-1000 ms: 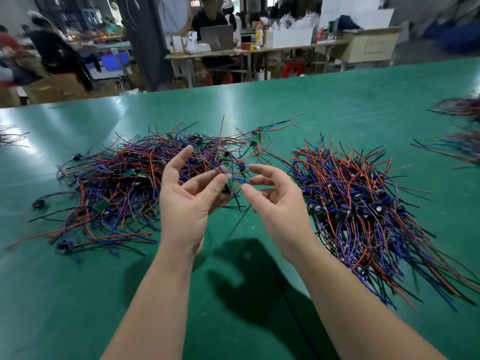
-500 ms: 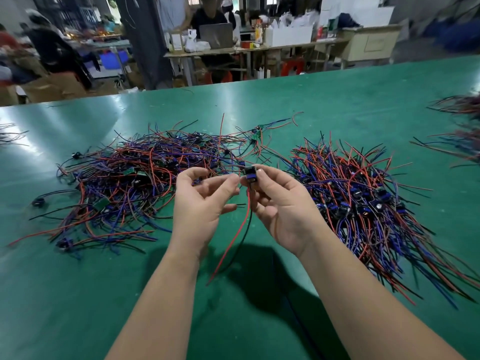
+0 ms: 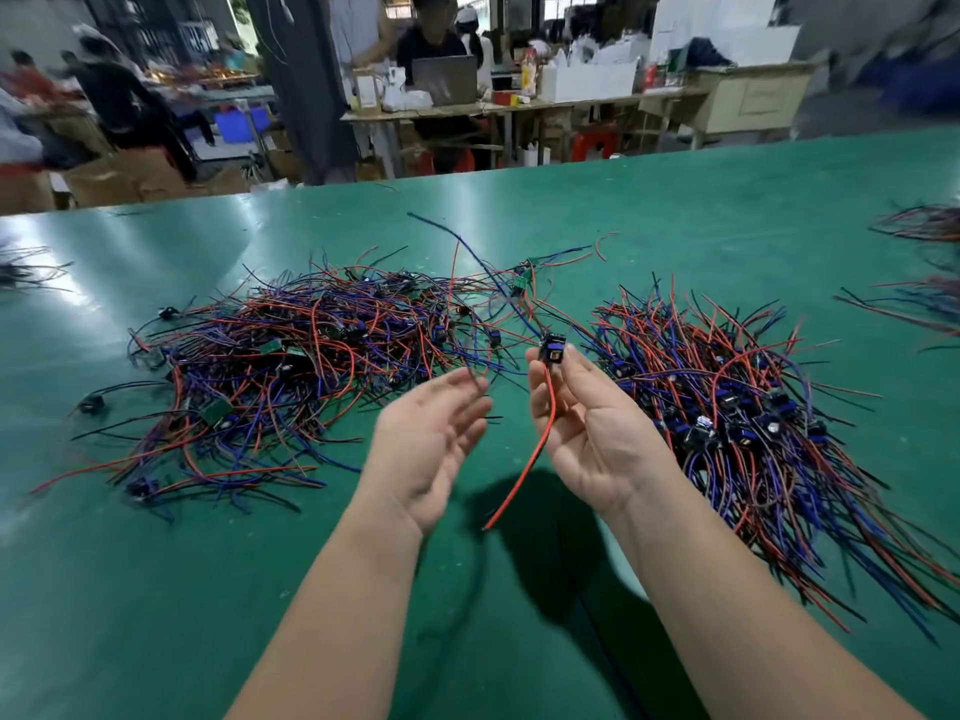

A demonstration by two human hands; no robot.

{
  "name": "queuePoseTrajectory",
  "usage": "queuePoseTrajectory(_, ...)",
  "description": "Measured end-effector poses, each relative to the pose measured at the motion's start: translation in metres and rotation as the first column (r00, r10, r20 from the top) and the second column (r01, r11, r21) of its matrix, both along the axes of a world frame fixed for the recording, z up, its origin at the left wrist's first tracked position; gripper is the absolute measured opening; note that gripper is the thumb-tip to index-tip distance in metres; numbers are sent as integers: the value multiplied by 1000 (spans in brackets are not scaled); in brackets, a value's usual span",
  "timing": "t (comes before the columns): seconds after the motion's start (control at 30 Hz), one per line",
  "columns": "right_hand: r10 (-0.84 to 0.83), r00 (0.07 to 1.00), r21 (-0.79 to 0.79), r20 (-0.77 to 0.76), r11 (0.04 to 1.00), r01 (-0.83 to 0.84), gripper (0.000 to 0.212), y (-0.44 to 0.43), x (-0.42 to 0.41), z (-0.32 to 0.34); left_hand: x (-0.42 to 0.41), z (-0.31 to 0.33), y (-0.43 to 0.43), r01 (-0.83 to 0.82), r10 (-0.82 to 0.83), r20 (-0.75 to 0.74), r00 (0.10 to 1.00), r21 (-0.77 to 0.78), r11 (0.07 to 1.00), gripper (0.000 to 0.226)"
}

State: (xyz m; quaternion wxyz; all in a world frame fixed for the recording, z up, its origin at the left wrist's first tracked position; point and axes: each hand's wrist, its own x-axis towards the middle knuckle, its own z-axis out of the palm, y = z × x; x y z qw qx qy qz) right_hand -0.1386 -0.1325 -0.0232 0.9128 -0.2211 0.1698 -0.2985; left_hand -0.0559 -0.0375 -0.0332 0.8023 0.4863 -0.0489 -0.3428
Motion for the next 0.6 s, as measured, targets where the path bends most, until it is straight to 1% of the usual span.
queuePoseTrajectory(0.07,11,1000,16,16,1000,-11,12,2,1,0,-9,-2,-4,168,-177,-68,982,-127,978,48)
queuePoseTrajectory(0.1,4,1000,34,24,999,-4,12,1,1,0,-14,-4,-7,214,-234,-101,967,-182,960,57)
queuePoseTrajectory(0.13,-8,999,50,32,999,6,10,0,0,0,-18,-5,-8,240,-267,-122,956,-199,950,58)
queuePoseTrajectory(0.17,-20,999,58,39,998,18,8,-1,0,0,-21,-5,-9,256,-279,-131,951,-171,951,54)
queuePoseTrajectory(0.23,-36,998,43,43,998,35,6,-4,-1,0,-23,-7,-12,302,-307,-100,947,-60,951,43)
queuePoseTrajectory(0.27,-37,999,24,38,999,36,6,-5,-2,1,-23,-6,-11,342,-344,-82,935,-42,939,45)
queuePoseTrajectory(0.33,-32,999,7,35,999,32,7,-5,-3,1,-18,-4,-8,392,-395,-42,918,-71,917,56)
queuePoseTrajectory(0.37,-30,999,9,38,1000,29,8,-6,-3,2,-16,-4,-6,395,-399,-18,917,-102,913,59)
queuePoseTrajectory(0.4,-26,999,11,40,1000,26,10,-6,-4,2,-15,-2,-5,399,-400,16,916,-133,907,58)
queuePoseTrajectory(0.43,-24,999,6,35,1000,23,10,-7,-5,3,-15,-2,-5,396,-390,68,918,-131,909,53)
queuePoseTrajectory(0.5,-20,1000,-27,2,999,20,8,-7,-5,3,-17,-5,-7,340,-328,228,917,-17,940,37)
queuePoseTrajectory(0.53,-15,1000,-61,-26,998,14,6,-7,-5,2,-19,-7,-9,272,-275,313,909,53,961,30)
queuePoseTrajectory(0.6,-6,995,-162,-102,987,-11,4,-4,-3,-1,-21,-9,-12,122,-171,452,875,137,983,28)
